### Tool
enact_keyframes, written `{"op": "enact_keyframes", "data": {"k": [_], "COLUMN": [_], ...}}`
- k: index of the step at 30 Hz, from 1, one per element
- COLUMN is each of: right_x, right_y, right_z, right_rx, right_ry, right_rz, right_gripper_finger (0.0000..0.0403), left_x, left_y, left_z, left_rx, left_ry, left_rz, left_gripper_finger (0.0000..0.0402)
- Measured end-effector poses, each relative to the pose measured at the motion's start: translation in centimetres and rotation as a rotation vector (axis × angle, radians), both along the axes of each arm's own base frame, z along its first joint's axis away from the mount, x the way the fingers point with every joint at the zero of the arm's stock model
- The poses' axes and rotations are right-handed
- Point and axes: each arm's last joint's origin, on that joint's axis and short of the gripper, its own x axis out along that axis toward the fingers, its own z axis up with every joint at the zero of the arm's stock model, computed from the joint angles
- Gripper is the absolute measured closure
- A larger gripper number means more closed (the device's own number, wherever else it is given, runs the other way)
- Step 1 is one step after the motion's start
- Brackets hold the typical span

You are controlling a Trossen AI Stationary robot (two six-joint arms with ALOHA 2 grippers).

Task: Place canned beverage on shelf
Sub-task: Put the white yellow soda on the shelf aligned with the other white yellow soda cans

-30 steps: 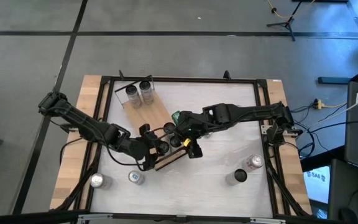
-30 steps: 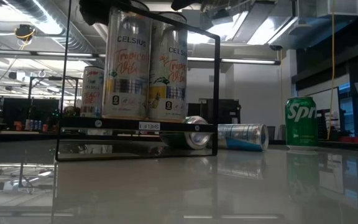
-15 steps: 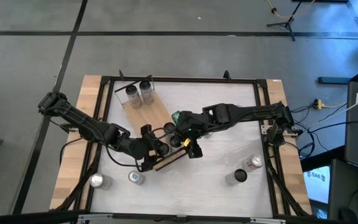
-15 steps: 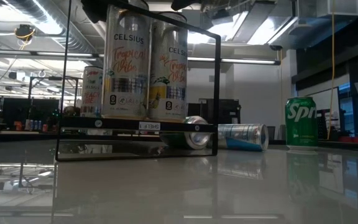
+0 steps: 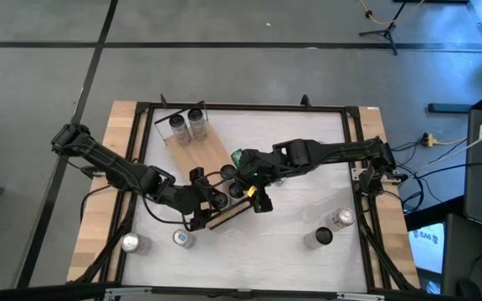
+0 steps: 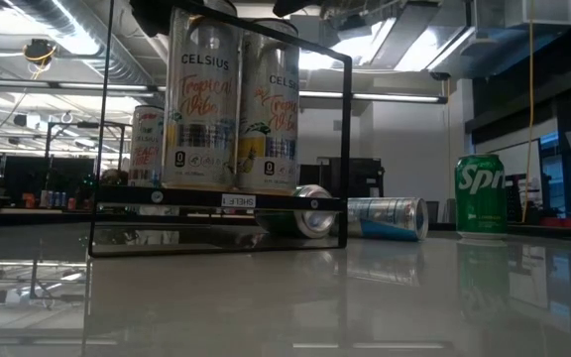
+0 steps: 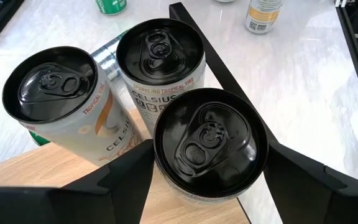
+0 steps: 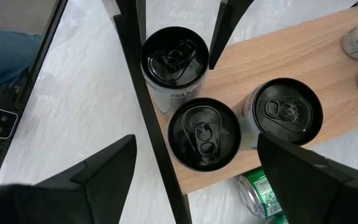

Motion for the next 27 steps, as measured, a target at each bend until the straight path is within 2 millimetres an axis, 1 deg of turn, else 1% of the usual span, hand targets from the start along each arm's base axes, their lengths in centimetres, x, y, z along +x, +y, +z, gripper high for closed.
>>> {"op": "enact_keyframes", "data": {"k": [7, 10, 13, 27], "right_x": [0.0, 0.0, 0.0, 0.0], "right_y": [0.0, 0.01, 0.01, 0.0], "right_z": [0.0, 0.0, 0.0, 0.0], "right_rx": [0.0, 0.0, 0.0, 0.0], "right_ry": [0.0, 0.0, 0.0, 0.0], "right_rz": [0.0, 0.0, 0.001, 0.0], "right_gripper_finger": [0.0072, 0.0072, 0.0072, 0.0072], "left_x": [0.0, 0.05, 0.1, 0.12], "left_y": [-0.03, -0.07, -0.07, -0.05], "left_z": [-0.03, -0.02, -0.02, -0.04], "left_rx": [-0.003, -0.054, -0.084, -0.071], "left_ry": [0.004, 0.021, 0.022, 0.017], "left_rz": [-0.007, -0.051, -0.047, -0.034], "left_gripper_finger": [0.0134, 0.0133, 0.0133, 0.0133]}}
